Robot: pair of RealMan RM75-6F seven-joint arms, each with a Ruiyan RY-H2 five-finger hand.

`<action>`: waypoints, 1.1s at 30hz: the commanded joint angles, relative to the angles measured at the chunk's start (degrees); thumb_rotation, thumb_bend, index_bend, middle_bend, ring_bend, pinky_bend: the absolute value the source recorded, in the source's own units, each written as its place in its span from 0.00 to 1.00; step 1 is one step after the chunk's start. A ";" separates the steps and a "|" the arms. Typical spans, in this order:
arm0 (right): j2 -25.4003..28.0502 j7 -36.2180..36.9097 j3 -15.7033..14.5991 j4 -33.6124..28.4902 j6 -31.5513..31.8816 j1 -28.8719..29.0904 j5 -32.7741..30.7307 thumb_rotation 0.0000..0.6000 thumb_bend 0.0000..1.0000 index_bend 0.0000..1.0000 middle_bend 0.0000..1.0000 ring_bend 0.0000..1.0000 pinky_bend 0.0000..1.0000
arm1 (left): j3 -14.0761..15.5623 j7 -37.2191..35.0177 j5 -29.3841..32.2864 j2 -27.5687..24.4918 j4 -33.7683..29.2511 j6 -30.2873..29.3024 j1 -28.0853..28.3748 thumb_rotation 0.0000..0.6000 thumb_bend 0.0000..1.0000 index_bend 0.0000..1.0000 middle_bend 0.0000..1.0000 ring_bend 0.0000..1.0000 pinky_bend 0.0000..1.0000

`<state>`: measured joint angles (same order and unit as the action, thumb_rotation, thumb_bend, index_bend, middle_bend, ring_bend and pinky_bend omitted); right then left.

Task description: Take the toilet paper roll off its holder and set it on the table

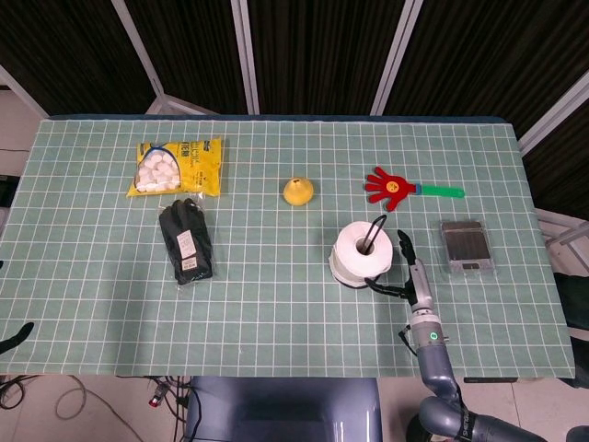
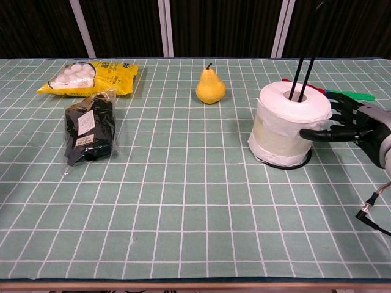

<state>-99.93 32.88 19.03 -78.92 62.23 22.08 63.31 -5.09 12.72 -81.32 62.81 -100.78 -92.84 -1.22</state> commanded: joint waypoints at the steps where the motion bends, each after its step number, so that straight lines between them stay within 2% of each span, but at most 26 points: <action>1: -0.87 -0.18 0.85 0.78 -0.19 0.92 0.05 1.00 0.00 0.00 0.00 0.00 0.00 | 0.03 0.12 0.03 0.04 0.02 0.09 0.04 1.00 0.12 0.12 0.00 0.00 0.00; 9: -2.53 -0.35 2.33 2.08 -3.12 3.40 -0.77 1.00 0.00 0.00 0.00 0.00 0.00 | 0.11 0.36 0.05 0.11 -0.04 0.26 0.11 1.00 0.12 0.12 0.00 0.00 0.00; 19: -3.86 0.01 1.38 3.26 -6.08 4.28 -1.10 1.00 0.00 0.00 0.00 0.00 0.00 | 0.10 0.40 0.35 0.06 -0.05 0.58 0.22 1.00 0.12 0.12 0.00 0.00 0.00; 30: -5.01 0.62 2.22 4.07 -5.98 4.61 -1.22 1.00 0.00 0.00 0.00 0.00 0.00 | 0.05 0.56 0.62 0.05 -0.04 0.67 0.26 1.00 0.12 0.12 0.00 0.00 0.00; 33: -5.25 0.10 2.79 4.45 -6.13 4.94 -1.90 1.00 0.00 0.02 0.04 0.01 0.00 | 0.07 0.61 0.60 0.05 -0.07 0.60 0.23 1.00 0.12 0.12 0.00 0.00 0.00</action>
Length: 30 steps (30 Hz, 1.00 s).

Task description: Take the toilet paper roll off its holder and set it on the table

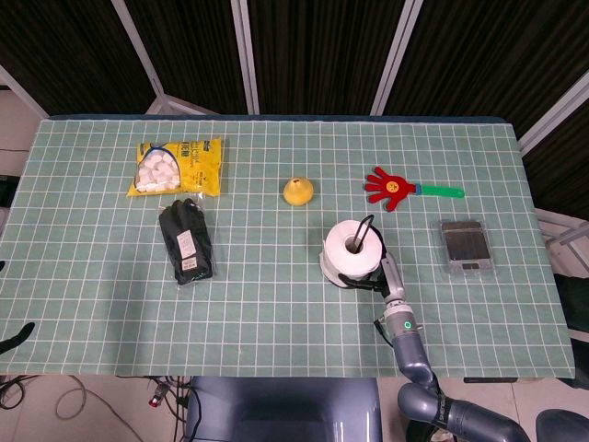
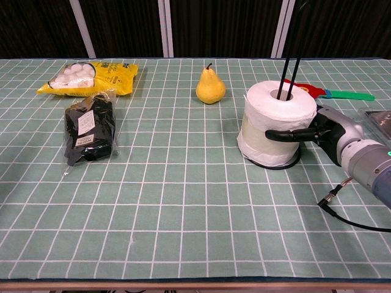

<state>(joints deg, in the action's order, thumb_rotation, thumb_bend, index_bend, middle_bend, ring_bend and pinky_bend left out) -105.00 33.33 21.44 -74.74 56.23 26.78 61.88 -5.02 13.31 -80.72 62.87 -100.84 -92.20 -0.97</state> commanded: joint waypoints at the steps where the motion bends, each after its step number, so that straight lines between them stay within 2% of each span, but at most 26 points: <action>1: -0.31 -0.61 0.66 0.46 -0.19 0.38 -0.84 1.00 0.00 0.05 0.08 0.03 0.00 | 0.00 0.01 0.02 -0.01 -0.03 -0.07 -0.04 1.00 0.12 0.12 0.00 0.00 0.00; 6: -0.99 -2.14 2.12 0.66 0.27 0.76 -2.92 1.00 0.00 0.19 0.20 0.15 0.00 | 0.03 0.07 0.03 -0.04 -0.10 -0.09 -0.06 1.00 0.12 0.12 0.00 0.00 0.00; 12: -0.08 -2.55 3.08 -0.92 1.39 0.60 -2.54 1.00 0.00 0.29 0.23 0.19 0.00 | 0.08 -0.08 0.03 -0.16 -0.18 -0.03 -0.07 1.00 0.12 0.12 0.00 0.00 0.00; 21: 5.28 -2.18 4.02 -8.01 2.25 -0.88 -0.62 1.00 0.00 0.32 0.23 0.20 0.00 | 0.18 0.05 -0.07 -0.14 -0.25 -0.09 -0.11 1.00 0.12 0.12 0.00 0.00 0.00; 26: 10.84 -2.74 4.82 -14.90 2.50 -2.07 0.89 1.00 0.00 0.32 0.23 0.20 0.00 | 0.22 0.32 -0.14 -0.02 -0.30 -0.16 -0.12 1.00 0.12 0.12 0.00 0.00 0.00; 30: 17.63 -4.01 6.57 -21.50 0.84 -2.53 0.83 1.00 0.00 0.32 0.23 0.20 0.00 | 0.26 0.42 -0.28 0.04 -0.36 -0.22 -0.11 1.00 0.12 0.12 0.00 0.00 0.00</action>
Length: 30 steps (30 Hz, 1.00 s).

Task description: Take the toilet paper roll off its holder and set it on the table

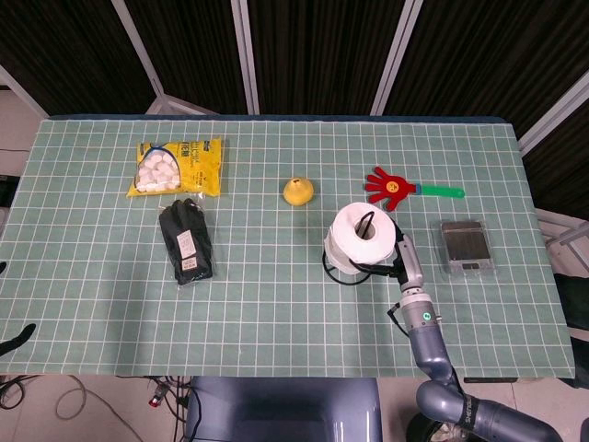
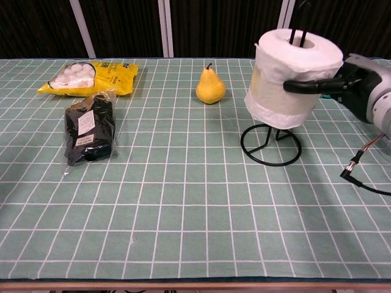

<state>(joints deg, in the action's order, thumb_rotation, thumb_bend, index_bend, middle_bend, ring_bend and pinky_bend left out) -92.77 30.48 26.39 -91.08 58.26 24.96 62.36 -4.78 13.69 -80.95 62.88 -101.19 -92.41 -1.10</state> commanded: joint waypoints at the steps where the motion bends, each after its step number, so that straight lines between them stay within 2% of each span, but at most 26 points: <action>1: 7.11 -1.53 2.31 -6.57 -1.52 -0.75 0.20 1.00 0.00 0.32 0.23 0.20 0.00 | 0.04 0.08 -0.09 0.04 -0.01 0.01 0.02 1.00 0.12 0.12 0.00 0.00 0.00; 8: 18.11 -2.13 8.01 -14.08 -3.23 -1.56 -2.93 1.00 0.00 0.32 0.23 0.20 0.00 | 0.21 0.42 -0.37 0.24 -0.05 0.13 0.12 1.00 0.12 0.12 0.00 0.00 0.00; 15: 27.73 -1.86 13.10 -18.35 -4.45 -2.79 -6.22 1.00 0.00 0.32 0.23 0.20 0.00 | 0.25 0.94 -0.29 0.51 -0.09 0.32 0.24 1.00 0.12 0.12 0.00 0.00 0.00; 26: 39.24 1.33 16.77 -20.26 -6.14 -5.18 -8.69 1.00 0.00 0.32 0.24 0.20 0.00 | 0.30 1.33 -0.31 0.69 -0.22 0.20 0.21 1.00 0.12 0.12 0.00 0.00 0.00; 30: 42.06 3.70 16.55 -18.87 -7.15 -6.27 -7.69 1.00 0.00 0.32 0.24 0.21 0.00 | 0.37 1.36 -0.34 0.68 -0.24 0.35 0.25 1.00 0.12 0.12 0.00 0.00 0.00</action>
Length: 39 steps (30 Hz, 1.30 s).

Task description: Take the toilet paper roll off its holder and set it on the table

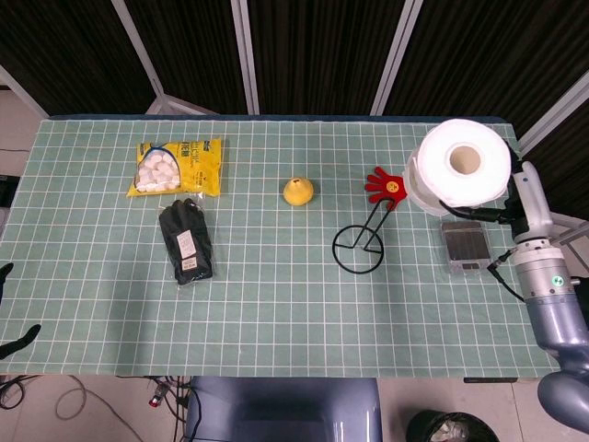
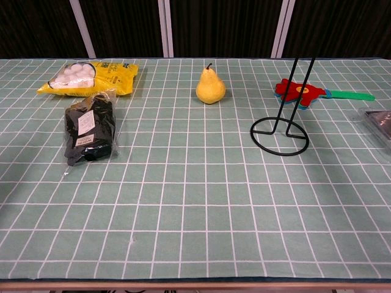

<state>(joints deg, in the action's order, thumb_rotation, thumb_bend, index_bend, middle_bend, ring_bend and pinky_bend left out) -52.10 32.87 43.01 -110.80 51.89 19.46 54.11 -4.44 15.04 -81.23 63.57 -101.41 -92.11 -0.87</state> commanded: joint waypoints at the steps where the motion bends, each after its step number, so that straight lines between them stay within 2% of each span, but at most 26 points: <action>1: 1.84 1.95 -0.43 1.18 -1.26 -1.03 1.03 1.00 0.00 0.32 0.24 0.21 0.00 | 0.05 0.01 -0.11 -0.01 -0.02 0.03 0.03 1.00 0.12 0.12 0.00 0.00 0.00; 7: 2.40 6.17 -4.90 3.01 -3.38 -3.03 7.36 1.00 0.00 0.32 0.25 0.21 0.00 | 0.06 0.01 -0.23 0.02 -0.10 -0.19 -0.06 1.00 0.12 0.12 0.00 0.00 0.00; 18: -3.59 20.99 -18.37 9.67 -1.56 -6.08 27.13 1.00 0.00 0.32 0.25 0.21 0.00 | -0.08 -0.58 -0.19 -0.22 -0.04 -0.34 -0.13 1.00 0.12 0.12 0.00 0.00 0.00; 24: -7.76 28.40 -25.70 14.90 0.16 -5.36 34.12 1.00 0.00 0.32 0.25 0.21 0.00 | -0.16 -0.74 -0.01 -0.26 -0.02 -0.32 -0.14 1.00 0.12 0.12 0.00 0.00 0.00; 29: -11.41 32.03 -30.99 16.14 0.47 -3.36 38.67 1.00 0.00 0.32 0.25 0.21 0.00 | -0.01 -0.34 -0.21 -0.08 0.00 -0.11 -0.02 1.00 0.12 0.12 0.00 0.00 0.00; 33: -16.12 32.36 -33.01 16.80 2.32 -2.15 38.89 1.00 0.00 0.32 0.25 0.21 0.00 | -0.17 -0.53 0.08 -0.14 0.08 -0.07 0.00 1.00 0.12 0.12 0.00 0.00 0.00; 39: -24.73 25.70 -32.32 18.05 5.46 -0.60 34.75 1.00 0.00 0.32 0.25 0.21 0.00 | -0.19 -0.73 0.14 -0.23 0.13 0.03 0.04 1.00 0.12 0.12 0.00 0.00 0.00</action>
<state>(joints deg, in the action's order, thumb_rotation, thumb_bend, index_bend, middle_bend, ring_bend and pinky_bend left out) -73.76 61.75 10.59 -93.50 55.86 17.85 90.82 -4.62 14.32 -81.10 63.34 -101.29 -92.07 -0.83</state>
